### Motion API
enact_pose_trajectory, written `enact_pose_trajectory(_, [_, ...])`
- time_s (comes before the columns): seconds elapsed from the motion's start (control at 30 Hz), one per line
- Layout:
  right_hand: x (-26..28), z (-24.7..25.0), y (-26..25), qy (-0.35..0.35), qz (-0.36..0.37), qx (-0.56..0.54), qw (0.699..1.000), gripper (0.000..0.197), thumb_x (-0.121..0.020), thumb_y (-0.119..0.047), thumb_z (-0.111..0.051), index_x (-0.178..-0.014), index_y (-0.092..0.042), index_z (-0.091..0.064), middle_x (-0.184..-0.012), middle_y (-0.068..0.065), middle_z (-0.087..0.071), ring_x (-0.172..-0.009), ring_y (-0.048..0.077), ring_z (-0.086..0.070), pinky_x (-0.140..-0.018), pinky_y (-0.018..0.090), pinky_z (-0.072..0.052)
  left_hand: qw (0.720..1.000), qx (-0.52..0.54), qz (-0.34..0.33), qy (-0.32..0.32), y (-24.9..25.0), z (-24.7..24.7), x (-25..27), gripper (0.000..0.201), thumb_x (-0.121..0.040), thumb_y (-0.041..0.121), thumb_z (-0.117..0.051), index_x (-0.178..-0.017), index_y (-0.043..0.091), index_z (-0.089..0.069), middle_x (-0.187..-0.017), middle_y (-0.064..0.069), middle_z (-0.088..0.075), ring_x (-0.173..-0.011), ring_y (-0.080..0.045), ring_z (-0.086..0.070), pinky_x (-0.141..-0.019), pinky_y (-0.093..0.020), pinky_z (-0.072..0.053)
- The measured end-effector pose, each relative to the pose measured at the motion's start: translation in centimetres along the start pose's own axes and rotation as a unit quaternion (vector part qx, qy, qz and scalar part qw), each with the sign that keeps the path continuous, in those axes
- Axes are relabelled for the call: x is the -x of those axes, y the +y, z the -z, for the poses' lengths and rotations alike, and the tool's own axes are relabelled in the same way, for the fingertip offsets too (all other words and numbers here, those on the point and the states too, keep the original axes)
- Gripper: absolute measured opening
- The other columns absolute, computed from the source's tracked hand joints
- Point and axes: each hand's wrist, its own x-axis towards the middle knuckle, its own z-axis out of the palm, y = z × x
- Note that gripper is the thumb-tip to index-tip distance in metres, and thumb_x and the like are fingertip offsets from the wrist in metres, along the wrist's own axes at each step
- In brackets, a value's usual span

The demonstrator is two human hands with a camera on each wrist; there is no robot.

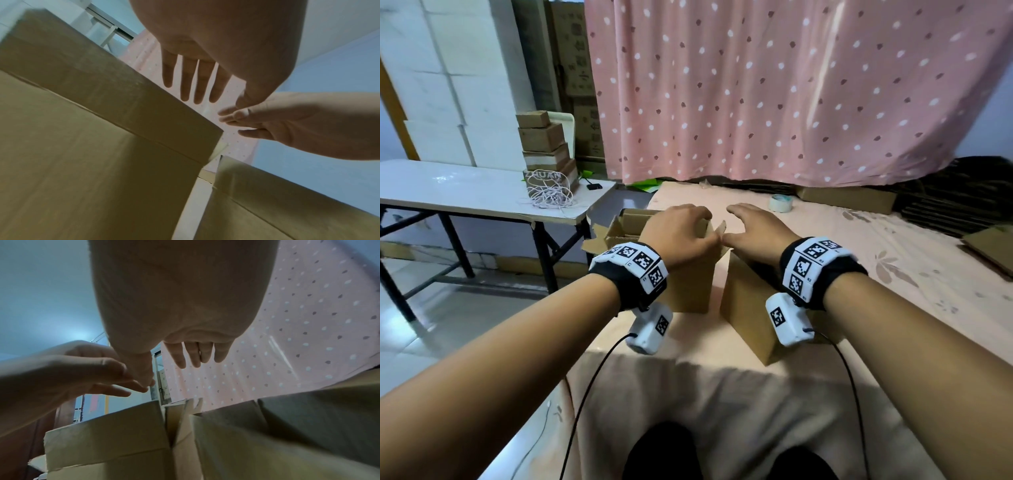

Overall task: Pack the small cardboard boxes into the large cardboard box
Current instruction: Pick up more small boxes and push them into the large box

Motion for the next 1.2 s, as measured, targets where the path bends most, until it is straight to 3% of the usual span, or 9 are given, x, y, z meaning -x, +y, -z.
enact_pose_trajectory(0.23, [2.3,1.4,3.6,-0.005,-0.044,-0.007,0.999,0.076,-0.092,-0.039,-0.066,-0.156,-0.015,-0.034,-0.163,0.005,-0.033,-0.149,0.022,-0.033,-0.117,0.032,-0.028,0.999,0.009,-0.014,-0.027,3.6,-1.4,-0.9,0.053,-0.085,0.056,-0.05,-0.124,0.024,-0.067,-0.12,0.0,-0.071,-0.11,-0.024,-0.065,-0.089,-0.039,-0.055])
enact_pose_trajectory(0.4, [3.4,2.1,5.3,-0.014,-0.062,0.004,0.998,0.077,-0.091,-0.041,-0.066,-0.156,-0.015,-0.034,-0.163,0.005,-0.034,-0.149,0.022,-0.033,-0.119,0.034,-0.028,0.998,0.003,-0.046,-0.044,5.7,-2.6,-1.2,0.044,-0.093,0.05,-0.055,-0.128,0.025,-0.065,-0.123,0.001,-0.069,-0.11,-0.023,-0.064,-0.087,-0.034,-0.049])
enact_pose_trajectory(0.5, [4.0,2.4,6.2,-0.019,-0.073,0.003,0.997,0.077,-0.09,-0.042,-0.067,-0.155,-0.016,-0.035,-0.162,0.005,-0.035,-0.148,0.022,-0.035,-0.119,0.034,-0.03,0.997,-0.001,-0.059,-0.055,6.5,-3.2,-1.3,0.045,-0.093,0.052,-0.053,-0.129,0.026,-0.064,-0.13,0.003,-0.067,-0.116,-0.022,-0.063,-0.092,-0.036,-0.05])
enact_pose_trajectory(0.77, [5.7,2.6,8.1,-0.026,-0.102,0.007,0.994,0.076,-0.088,-0.047,-0.068,-0.152,-0.018,-0.041,-0.148,0.007,-0.05,-0.132,0.024,-0.05,-0.102,0.03,-0.039,0.996,-0.008,-0.066,-0.065,7.3,-4.1,-1.0,0.042,-0.093,0.053,-0.051,-0.126,0.029,-0.065,-0.13,0.003,-0.067,-0.117,-0.022,-0.061,-0.092,-0.037,-0.051])
enact_pose_trajectory(0.97, [6.6,2.5,8.5,-0.038,-0.105,0.006,0.994,0.071,-0.091,-0.049,-0.065,-0.151,-0.018,-0.043,-0.148,0.007,-0.051,-0.134,0.024,-0.048,-0.097,0.027,-0.037,0.993,-0.011,-0.077,-0.085,7.3,-4.0,-0.1,0.043,-0.095,0.054,-0.051,-0.127,0.029,-0.065,-0.129,0.003,-0.068,-0.119,-0.024,-0.06,-0.093,-0.038,-0.049])
enact_pose_trajectory(1.1, [7.3,2.2,8.5,-0.047,-0.112,0.012,0.993,0.073,-0.088,-0.059,-0.062,-0.149,-0.023,-0.045,-0.151,0.004,-0.05,-0.137,0.026,-0.047,-0.111,0.036,-0.039,0.992,-0.013,-0.084,-0.092,7.4,-3.6,0.5,0.045,-0.095,0.053,-0.052,-0.128,0.026,-0.065,-0.129,0.001,-0.069,-0.115,-0.022,-0.063,-0.093,-0.035,-0.047])
enact_pose_trajectory(1.2, [8.0,1.9,8.4,-0.056,-0.11,0.019,0.992,0.085,-0.08,-0.073,-0.054,-0.148,-0.024,-0.046,-0.154,0.002,-0.048,-0.141,0.028,-0.043,-0.115,0.043,-0.037,0.992,-0.017,-0.089,-0.091,7.5,-3.3,0.9,0.045,-0.095,0.054,-0.052,-0.128,0.025,-0.066,-0.126,0.001,-0.07,-0.111,-0.021,-0.064,-0.088,-0.034,-0.048])
